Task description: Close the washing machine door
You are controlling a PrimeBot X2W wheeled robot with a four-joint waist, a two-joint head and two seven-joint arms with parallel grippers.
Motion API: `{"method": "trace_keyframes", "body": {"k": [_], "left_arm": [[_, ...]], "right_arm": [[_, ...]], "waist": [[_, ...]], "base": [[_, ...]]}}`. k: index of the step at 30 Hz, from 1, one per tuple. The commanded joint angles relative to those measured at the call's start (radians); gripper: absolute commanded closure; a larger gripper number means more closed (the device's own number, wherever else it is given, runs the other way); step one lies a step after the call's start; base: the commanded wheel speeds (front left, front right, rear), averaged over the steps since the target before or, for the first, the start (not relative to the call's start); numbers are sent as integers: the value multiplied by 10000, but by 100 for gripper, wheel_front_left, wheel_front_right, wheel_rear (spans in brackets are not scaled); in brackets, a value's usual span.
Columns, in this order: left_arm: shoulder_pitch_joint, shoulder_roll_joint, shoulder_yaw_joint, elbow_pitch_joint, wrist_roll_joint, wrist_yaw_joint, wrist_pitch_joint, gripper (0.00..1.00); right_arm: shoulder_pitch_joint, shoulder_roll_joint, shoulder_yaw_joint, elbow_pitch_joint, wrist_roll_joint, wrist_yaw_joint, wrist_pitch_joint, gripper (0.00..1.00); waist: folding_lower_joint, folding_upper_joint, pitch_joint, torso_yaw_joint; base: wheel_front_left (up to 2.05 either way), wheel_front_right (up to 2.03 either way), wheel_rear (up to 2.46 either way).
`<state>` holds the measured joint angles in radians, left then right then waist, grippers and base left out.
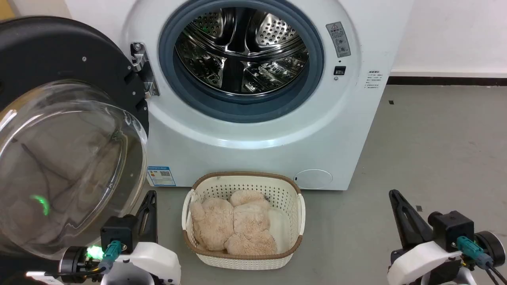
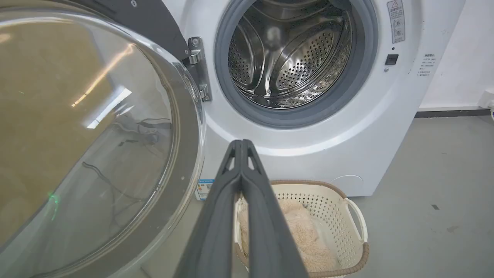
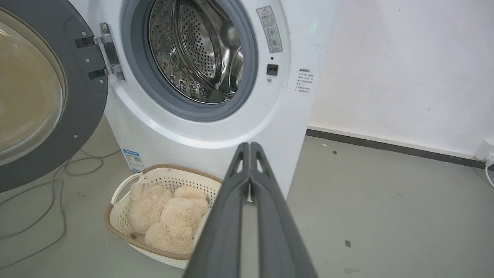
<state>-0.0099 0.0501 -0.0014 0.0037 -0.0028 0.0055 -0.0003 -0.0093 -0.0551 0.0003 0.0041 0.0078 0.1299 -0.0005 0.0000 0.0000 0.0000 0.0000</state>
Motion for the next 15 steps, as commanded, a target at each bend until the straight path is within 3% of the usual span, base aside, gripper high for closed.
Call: {"method": "trace_keyframes", "body": {"k": [1,15], "left_arm": [[99,1,14,-37,28,-55,3,100],[99,1,14,-37,28,-55,3,100]], "right_arm": [[93,49,-3,-41,-78,8,5,100],[93,49,-3,-41,-78,8,5,100]], "waist": [[0,0,0,0],[0,0,0,0]], "base": [[0,0,0],[0,0,0]]}}
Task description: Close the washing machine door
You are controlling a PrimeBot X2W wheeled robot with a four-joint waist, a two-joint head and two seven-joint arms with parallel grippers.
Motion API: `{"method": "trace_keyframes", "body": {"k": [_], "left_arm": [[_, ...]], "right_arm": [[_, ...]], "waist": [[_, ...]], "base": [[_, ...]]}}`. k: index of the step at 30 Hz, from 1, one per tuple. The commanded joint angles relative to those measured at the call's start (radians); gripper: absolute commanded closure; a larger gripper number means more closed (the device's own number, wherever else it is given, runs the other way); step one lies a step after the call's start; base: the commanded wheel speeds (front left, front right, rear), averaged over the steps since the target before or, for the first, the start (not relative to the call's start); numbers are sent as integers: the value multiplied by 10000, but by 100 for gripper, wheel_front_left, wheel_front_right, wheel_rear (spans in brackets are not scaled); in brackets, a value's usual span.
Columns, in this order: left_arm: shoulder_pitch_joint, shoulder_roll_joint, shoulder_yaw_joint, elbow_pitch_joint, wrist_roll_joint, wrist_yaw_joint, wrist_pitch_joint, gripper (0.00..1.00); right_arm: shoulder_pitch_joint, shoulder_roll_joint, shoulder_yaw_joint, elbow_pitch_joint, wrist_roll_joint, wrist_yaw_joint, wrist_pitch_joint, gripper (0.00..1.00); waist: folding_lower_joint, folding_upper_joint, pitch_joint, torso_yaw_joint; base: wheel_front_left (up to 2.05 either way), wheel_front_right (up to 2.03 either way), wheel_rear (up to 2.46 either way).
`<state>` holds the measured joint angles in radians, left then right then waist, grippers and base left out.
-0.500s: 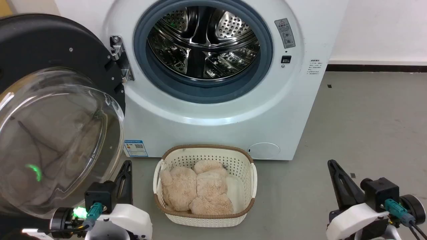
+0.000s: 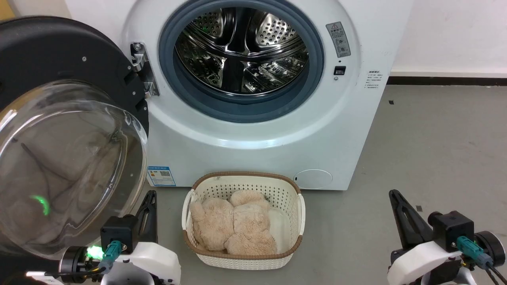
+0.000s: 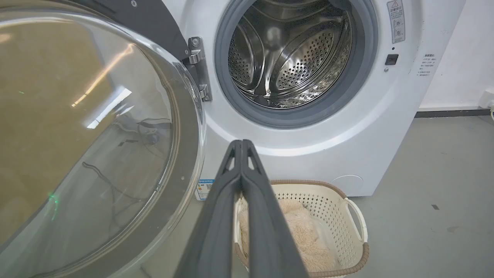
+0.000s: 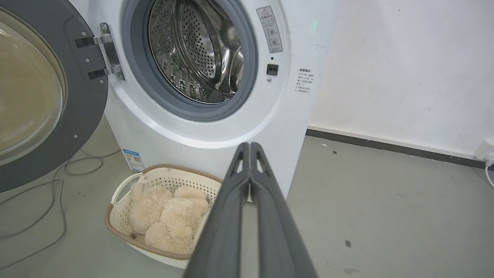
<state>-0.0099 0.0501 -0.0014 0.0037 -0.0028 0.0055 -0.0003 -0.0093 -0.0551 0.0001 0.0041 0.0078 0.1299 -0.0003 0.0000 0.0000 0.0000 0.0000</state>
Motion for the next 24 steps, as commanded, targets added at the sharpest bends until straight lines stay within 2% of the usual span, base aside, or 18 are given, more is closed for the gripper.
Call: {"method": "trace_keyframes", "body": {"k": [1,6,7,20,21,22,24], "left_arm": [[99,1,14,-37,28,-55,3,100],[99,1,14,-37,28,-55,3,100],[0,0,-2,2,0,4,-2,0],[-56,3,-107,-57,2,297,-236,0],[-63,6,-120,-73,10,326,-257,41],[-87,21,-164,-128,29,414,-319,100],[-97,28,-180,-149,35,444,-340,100]], "right_arm": [[93,49,-1,-41,-78,8,3,100],[93,49,-1,-41,-78,8,3,100],[-1,0,2,2,2,0,-2,0],[4,4,-184,6,202,1,-238,0],[5,5,-201,6,220,1,-258,0],[11,6,-251,4,276,1,-321,0],[13,6,-269,6,295,1,-342,0]], "waist": [[0,0,0,0],[0,0,0,0],[0,0,0,0],[0,0,39,12],[0,0,43,16],[0,0,52,34],[0,0,55,42]], "base": [[0,0,0],[0,0,0],[0,0,0],[0,0,0],[0,0,0],[0,0,0],[0,0,0]]}}
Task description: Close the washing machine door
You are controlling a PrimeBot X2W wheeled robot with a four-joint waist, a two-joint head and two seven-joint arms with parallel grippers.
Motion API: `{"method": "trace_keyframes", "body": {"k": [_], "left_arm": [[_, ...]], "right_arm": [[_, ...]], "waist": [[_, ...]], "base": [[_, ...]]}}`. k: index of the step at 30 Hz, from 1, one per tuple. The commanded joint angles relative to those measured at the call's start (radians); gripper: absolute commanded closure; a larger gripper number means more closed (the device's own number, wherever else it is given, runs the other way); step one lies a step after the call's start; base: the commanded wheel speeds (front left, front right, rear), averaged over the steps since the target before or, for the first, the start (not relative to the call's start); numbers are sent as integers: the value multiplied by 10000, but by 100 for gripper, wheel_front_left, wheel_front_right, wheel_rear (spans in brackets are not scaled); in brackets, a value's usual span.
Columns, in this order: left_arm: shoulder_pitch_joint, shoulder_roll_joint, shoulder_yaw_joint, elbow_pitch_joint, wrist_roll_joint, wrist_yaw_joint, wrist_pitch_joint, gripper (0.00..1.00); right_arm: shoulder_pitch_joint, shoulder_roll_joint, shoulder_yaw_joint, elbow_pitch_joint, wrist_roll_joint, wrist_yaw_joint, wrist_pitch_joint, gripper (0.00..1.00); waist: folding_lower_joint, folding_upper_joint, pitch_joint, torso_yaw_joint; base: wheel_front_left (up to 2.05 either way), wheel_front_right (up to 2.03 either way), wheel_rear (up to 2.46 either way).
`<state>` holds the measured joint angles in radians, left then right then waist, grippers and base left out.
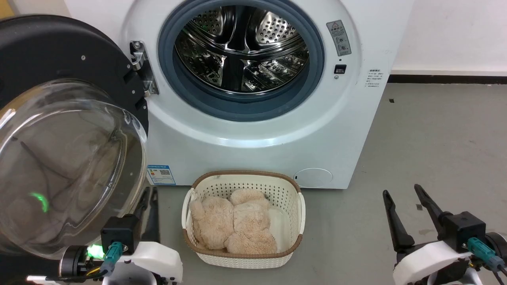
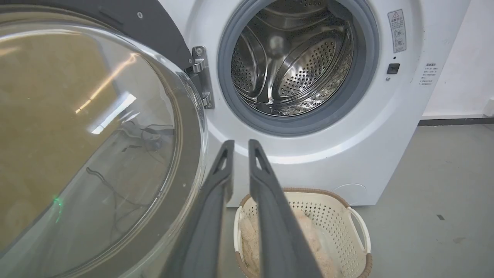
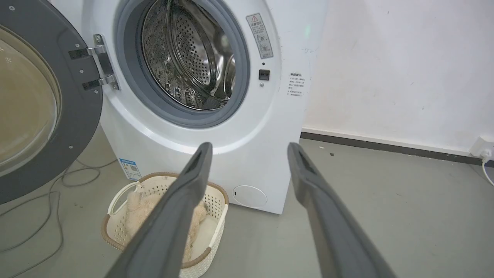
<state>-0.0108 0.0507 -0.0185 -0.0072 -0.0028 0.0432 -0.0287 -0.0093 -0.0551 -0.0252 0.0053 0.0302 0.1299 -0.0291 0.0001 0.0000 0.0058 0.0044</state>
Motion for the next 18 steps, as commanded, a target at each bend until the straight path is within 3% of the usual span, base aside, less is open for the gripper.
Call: {"method": "trace_keyframes", "body": {"k": [1,18], "left_arm": [[-100,33,-27,-64,43,96,-78,100],[-459,305,-192,-904,-8,667,-433,100]], "right_arm": [[14,7,-31,-5,91,1,-75,0],[55,13,-341,7,424,2,-430,0]], "waist": [[0,0,1,7],[0,0,78,366]], "base": [[0,0,0],[0,0,0]]}}
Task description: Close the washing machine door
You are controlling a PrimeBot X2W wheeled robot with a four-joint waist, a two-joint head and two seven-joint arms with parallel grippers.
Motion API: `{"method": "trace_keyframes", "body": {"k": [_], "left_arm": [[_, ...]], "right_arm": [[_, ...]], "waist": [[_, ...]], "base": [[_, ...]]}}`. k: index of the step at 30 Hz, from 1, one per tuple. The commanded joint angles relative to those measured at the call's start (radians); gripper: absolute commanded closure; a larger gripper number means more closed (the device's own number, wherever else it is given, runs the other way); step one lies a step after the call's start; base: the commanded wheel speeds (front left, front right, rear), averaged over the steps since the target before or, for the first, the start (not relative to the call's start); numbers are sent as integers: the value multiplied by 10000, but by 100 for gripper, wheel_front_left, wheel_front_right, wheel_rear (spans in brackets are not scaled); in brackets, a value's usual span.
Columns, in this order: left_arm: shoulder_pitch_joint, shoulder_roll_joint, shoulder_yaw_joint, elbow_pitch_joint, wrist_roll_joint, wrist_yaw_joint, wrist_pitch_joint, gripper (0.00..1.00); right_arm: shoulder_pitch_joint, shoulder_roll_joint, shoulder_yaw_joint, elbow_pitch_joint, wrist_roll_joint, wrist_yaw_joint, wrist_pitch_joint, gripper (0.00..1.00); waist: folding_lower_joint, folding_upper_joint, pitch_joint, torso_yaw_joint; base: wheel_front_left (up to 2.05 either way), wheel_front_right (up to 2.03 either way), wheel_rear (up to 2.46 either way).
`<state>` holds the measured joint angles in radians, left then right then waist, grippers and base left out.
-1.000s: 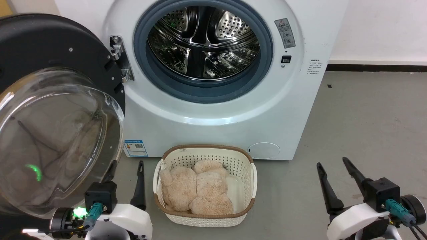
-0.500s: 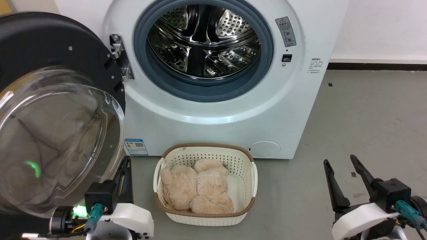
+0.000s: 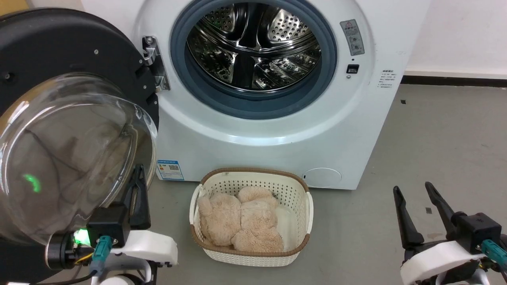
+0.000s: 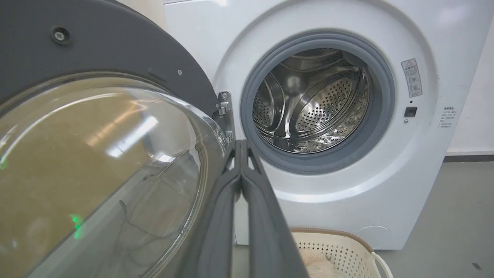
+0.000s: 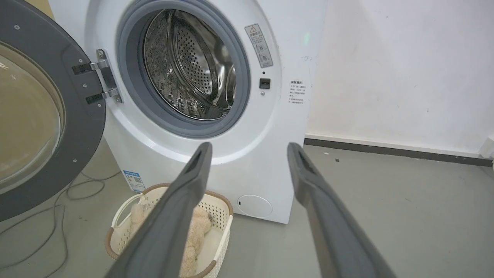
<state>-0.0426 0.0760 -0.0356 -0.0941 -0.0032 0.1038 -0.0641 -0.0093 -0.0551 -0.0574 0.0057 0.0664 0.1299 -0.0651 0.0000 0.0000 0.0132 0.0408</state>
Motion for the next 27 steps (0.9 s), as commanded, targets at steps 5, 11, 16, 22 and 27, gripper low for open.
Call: {"method": "trace_keyframes", "body": {"k": [5,11,16,22,27], "left_arm": [[-358,105,95,-435,-165,93,-182,100],[-711,171,495,-886,-356,-48,-308,100],[-1078,247,942,-1203,-488,-213,-413,100],[-1687,195,1769,-1486,-971,-670,-537,100],[-2265,106,2598,-1410,-1349,-1246,-642,100]], "right_arm": [[51,15,-139,9,139,2,-174,0],[16,18,-295,48,234,3,-300,0],[-10,20,-394,67,305,3,-404,0],[-45,22,-541,84,372,4,-529,0],[-90,24,-672,76,416,4,-633,0]], "waist": [[0,0,69,207],[0,0,143,510],[0,0,221,761],[0,0,349,1072],[0,0,473,1351]], "base": [[0,0,0],[0,0,0],[0,0,0],[0,0,0],[0,0,0]]}}
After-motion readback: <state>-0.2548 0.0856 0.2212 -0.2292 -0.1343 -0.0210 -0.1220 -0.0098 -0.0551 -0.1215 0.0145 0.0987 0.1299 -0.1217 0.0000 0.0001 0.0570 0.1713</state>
